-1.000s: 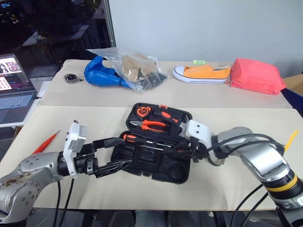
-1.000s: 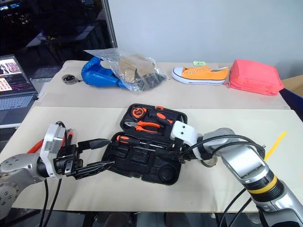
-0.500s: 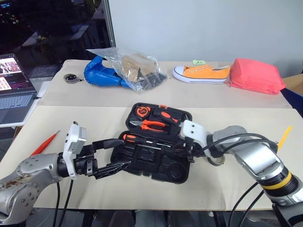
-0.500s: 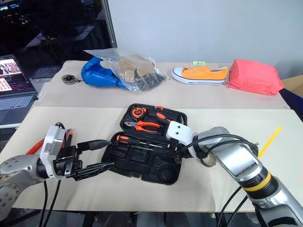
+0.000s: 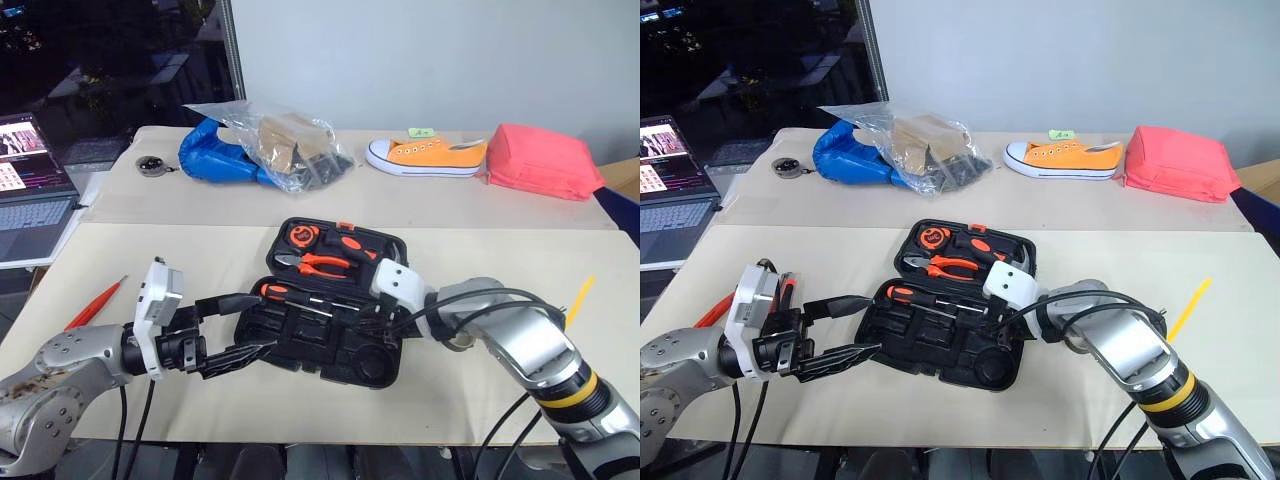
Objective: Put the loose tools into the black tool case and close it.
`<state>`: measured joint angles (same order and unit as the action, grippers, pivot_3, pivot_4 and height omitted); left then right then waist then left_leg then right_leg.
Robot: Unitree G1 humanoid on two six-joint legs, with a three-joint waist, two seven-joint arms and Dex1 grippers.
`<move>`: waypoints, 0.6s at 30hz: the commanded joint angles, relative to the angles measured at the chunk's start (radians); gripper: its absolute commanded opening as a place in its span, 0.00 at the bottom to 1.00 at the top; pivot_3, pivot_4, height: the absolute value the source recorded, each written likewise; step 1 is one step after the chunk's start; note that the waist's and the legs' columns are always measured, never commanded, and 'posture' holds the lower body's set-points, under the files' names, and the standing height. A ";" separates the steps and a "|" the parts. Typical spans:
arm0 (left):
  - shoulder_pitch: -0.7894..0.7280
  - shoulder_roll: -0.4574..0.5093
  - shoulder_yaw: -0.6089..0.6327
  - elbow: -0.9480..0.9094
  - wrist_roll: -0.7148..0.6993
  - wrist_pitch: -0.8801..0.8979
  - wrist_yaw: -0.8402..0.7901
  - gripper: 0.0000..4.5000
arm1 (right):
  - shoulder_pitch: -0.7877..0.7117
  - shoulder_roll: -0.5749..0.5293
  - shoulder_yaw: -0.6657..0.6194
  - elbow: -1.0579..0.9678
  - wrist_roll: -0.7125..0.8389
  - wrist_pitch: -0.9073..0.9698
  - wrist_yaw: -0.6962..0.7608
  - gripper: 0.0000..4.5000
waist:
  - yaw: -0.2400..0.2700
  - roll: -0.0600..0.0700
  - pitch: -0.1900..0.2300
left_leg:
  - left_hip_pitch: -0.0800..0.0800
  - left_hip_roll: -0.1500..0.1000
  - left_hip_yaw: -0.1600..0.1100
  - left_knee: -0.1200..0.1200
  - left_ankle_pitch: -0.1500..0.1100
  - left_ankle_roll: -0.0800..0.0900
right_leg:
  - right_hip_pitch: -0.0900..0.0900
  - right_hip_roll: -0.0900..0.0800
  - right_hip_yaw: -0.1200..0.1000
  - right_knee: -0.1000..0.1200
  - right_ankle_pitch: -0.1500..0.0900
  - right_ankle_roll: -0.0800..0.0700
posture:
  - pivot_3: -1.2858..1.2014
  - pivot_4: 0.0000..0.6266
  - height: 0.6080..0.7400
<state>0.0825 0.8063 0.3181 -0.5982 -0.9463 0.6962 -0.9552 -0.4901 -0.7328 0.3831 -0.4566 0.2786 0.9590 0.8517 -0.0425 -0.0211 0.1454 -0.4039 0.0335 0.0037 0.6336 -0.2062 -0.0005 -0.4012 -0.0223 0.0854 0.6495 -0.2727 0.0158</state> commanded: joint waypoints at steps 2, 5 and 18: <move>-0.010 0.002 0.008 -0.025 -0.016 -0.017 0.001 1.00 | 0.016 -0.040 0.009 0.006 -0.017 -0.029 0.020 0.17 | 0.003 0.000 0.000 | 0.000 0.000 0.000 0.000 0.000 0.000 | 0.000 0.000 0.000 0.000 0.000 0.000 | 0.52 0.24 1.00; -0.017 0.001 0.003 -0.022 -0.015 -0.017 0.003 1.00 | 0.012 -0.042 0.015 0.034 -0.035 -0.077 0.028 0.39 | 0.002 0.000 0.000 | 0.000 0.000 0.000 0.000 0.000 0.000 | 0.000 0.000 0.000 0.000 0.000 0.000 | 0.52 0.24 1.00; 0.021 -0.008 0.020 -0.023 0.003 -0.027 0.013 1.00 | 0.115 0.152 -0.190 0.052 0.057 -0.256 -0.054 0.27 | -0.001 0.000 0.000 | 0.000 0.000 0.000 0.000 0.000 0.000 | 0.000 0.000 0.000 0.000 0.000 0.000 | 0.52 0.24 1.00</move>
<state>0.0941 0.7972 0.3140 -0.5980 -0.9441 0.6961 -0.9464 -0.3887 -0.5921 0.1903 -0.3981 0.3463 0.7469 0.8198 -0.0430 -0.0213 0.1455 -0.4045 0.0338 0.0033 0.6338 -0.2063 -0.0005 -0.4015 -0.0223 0.0858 0.6500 -0.2726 0.0157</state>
